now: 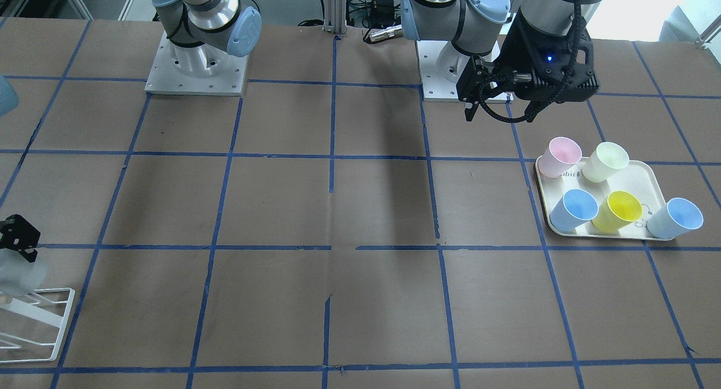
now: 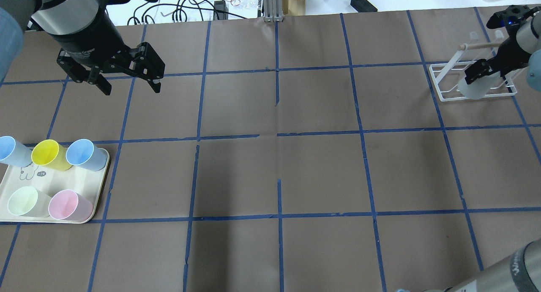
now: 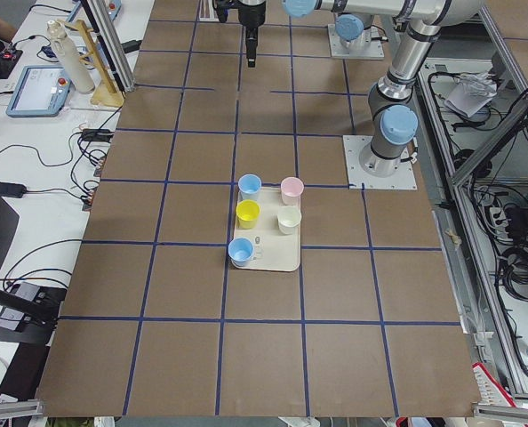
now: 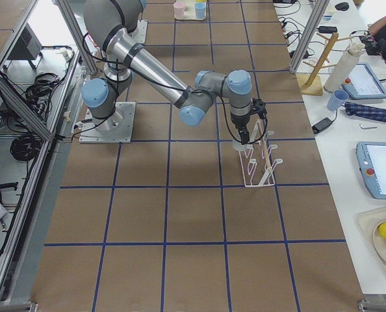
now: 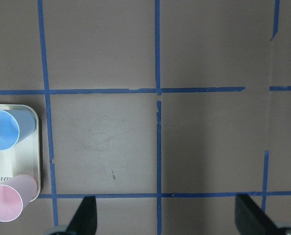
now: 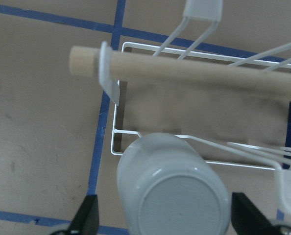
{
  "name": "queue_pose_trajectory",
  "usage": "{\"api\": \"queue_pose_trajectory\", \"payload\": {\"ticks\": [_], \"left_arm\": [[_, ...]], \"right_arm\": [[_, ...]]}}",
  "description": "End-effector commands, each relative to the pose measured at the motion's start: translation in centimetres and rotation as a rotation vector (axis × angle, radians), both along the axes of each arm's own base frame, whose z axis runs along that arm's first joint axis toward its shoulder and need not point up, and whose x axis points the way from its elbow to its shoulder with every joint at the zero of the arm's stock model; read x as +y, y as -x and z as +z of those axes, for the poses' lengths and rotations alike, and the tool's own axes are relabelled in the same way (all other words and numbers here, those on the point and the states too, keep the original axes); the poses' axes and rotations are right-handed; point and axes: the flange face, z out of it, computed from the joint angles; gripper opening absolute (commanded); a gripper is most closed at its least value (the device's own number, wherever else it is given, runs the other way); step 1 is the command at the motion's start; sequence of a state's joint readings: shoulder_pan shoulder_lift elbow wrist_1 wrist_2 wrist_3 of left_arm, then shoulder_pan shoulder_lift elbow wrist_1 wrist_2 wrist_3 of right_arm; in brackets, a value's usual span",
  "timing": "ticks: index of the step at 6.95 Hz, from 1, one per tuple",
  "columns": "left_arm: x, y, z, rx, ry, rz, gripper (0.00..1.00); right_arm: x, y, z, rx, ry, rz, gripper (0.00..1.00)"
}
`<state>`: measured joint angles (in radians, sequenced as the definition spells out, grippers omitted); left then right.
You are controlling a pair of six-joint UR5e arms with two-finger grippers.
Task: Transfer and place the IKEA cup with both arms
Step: 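Lower the right gripper and close it around the white cup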
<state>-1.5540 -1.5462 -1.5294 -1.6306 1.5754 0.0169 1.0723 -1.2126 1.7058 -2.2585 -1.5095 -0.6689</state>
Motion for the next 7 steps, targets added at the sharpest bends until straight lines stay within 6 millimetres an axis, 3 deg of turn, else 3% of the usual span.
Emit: {"api": "queue_pose_trajectory", "payload": {"ticks": [1,3,5,7], "left_arm": [[0.0,0.0,0.0,0.0,0.0,0.0,1.0],[0.0,-0.1,0.0,0.0,0.0,0.002,1.0],[0.0,-0.2,0.0,0.0,0.0,0.003,1.0],[-0.1,-0.2,0.1,0.0,0.003,0.003,1.0]], "right_arm": [[0.0,0.0,-0.1,0.001,-0.004,-0.002,0.8],[0.0,0.0,-0.1,0.001,-0.004,-0.004,0.59],[0.1,0.0,0.4,0.008,0.003,-0.003,0.26],[-0.4,0.4,2.6,0.031,0.017,-0.006,0.2]]}}
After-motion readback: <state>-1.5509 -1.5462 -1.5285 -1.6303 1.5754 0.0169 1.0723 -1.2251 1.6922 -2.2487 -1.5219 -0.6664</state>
